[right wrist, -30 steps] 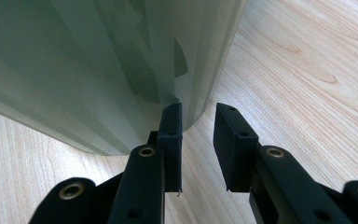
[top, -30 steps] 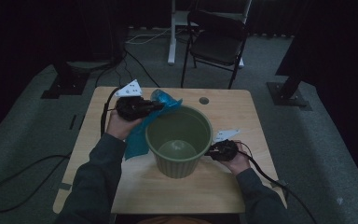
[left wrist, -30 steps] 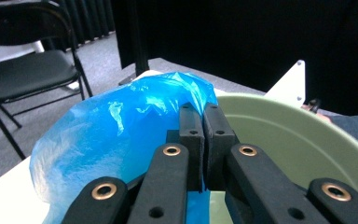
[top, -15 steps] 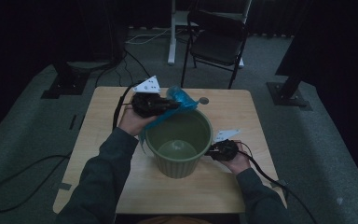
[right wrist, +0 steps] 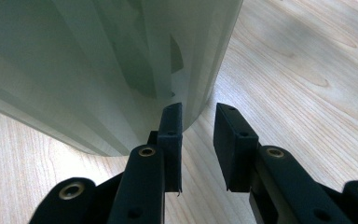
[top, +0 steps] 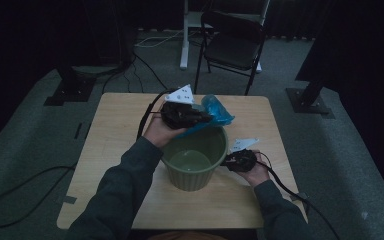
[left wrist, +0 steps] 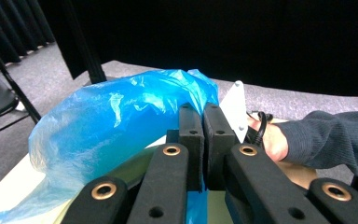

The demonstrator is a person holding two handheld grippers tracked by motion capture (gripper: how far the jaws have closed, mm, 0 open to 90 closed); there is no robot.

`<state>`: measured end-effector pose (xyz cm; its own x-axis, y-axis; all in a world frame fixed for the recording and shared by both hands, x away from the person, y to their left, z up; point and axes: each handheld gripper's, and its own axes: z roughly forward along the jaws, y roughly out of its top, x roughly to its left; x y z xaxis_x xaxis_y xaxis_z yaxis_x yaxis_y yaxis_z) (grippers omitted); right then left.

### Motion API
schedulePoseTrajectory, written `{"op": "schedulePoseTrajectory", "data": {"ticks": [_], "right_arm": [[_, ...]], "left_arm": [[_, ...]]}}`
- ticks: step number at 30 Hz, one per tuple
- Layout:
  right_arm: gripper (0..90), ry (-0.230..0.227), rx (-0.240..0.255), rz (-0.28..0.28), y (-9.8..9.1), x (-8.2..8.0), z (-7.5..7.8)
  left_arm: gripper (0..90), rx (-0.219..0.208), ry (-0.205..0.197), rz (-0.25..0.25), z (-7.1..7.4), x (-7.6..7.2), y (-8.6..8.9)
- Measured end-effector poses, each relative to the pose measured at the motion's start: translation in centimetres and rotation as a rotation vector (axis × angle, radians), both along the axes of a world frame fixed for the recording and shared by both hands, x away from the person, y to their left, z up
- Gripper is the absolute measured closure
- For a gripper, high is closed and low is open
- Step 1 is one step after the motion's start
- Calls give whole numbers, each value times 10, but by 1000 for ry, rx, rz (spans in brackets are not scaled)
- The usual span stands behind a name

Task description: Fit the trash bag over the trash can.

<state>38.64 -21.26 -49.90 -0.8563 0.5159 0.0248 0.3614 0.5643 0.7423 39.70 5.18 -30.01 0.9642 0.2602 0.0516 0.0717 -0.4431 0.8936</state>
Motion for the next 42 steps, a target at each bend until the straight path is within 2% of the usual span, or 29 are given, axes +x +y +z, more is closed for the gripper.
{"op": "schedulePoseTrajectory", "data": {"ticks": [10,24,29,30,33,37,42], "right_arm": [[726,-4,-6,-3,-1,0,1],[725,-16,11,-48,-21,-1,5],[724,-18,15,-51,-23,-1,6],[724,-17,19,-54,-24,-1,6],[723,-19,19,-58,-25,-1,6],[723,-12,16,-69,-26,-3,7],[720,-25,21,-69,-29,-2,7]], "left_arm": [[880,7,9,-40,-2,-2,-19],[879,-10,22,-126,5,-8,-55],[877,-32,46,-141,6,-8,-58],[877,-66,72,-164,8,-7,-59],[877,-77,66,-172,12,-9,-60],[874,-63,61,-157,11,-8,-57],[872,-51,65,-116,4,-3,-43]]}}
